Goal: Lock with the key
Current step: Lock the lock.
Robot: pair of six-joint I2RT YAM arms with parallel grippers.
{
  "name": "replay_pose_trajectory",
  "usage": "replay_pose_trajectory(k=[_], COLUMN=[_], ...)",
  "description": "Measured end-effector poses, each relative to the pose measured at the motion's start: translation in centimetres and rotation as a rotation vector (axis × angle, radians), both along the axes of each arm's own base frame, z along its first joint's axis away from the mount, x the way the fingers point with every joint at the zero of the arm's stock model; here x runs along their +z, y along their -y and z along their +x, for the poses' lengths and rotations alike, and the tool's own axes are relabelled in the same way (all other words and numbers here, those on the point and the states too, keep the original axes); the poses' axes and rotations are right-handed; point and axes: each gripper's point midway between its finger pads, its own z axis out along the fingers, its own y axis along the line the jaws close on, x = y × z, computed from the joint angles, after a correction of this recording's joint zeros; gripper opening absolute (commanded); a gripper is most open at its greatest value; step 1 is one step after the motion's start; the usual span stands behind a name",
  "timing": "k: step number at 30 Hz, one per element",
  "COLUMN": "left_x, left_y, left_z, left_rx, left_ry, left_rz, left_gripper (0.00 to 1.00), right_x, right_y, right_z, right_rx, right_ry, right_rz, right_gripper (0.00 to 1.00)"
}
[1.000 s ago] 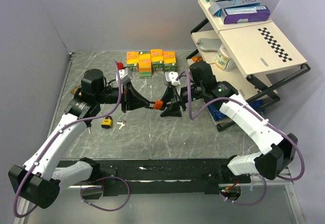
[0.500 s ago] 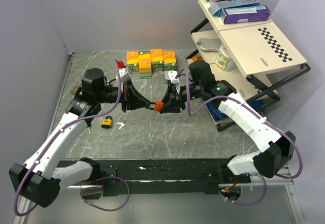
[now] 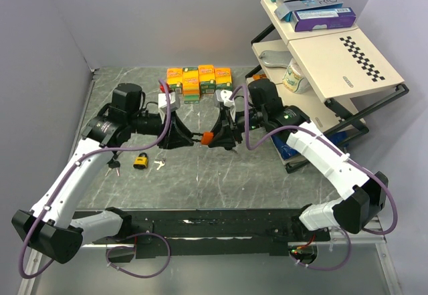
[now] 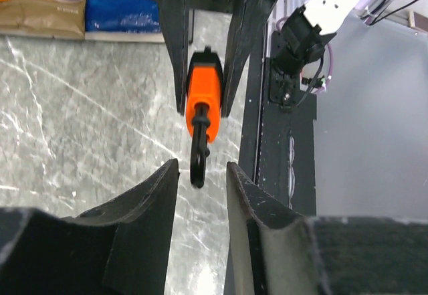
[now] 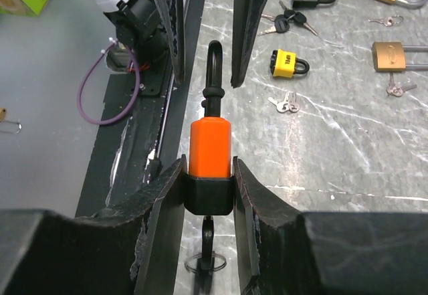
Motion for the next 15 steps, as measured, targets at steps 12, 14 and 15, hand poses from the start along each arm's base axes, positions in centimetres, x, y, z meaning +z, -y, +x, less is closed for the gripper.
replay_pose_trajectory(k=[12,14,15], left_x=[-1.03,-1.01,-0.98], left_y=[-0.25,-0.24,-0.22], left_z=[-0.14,-0.22,-0.25], left_rx=[0.006,0.004,0.002], left_ry=[-0.012,-0.015,-0.017], left_rz=[0.021,0.02,0.018], left_gripper=[0.11,0.1,0.09], right_x=[0.07,0.07,0.07], right_y=[-0.29,-0.3,-0.31], right_z=[-0.28,-0.3,-0.31], right_rx=[0.008,0.008,0.008], right_ry=[0.0,0.0,0.0], right_rz=[0.002,0.002,0.001], right_gripper=[0.0,0.0,0.0])
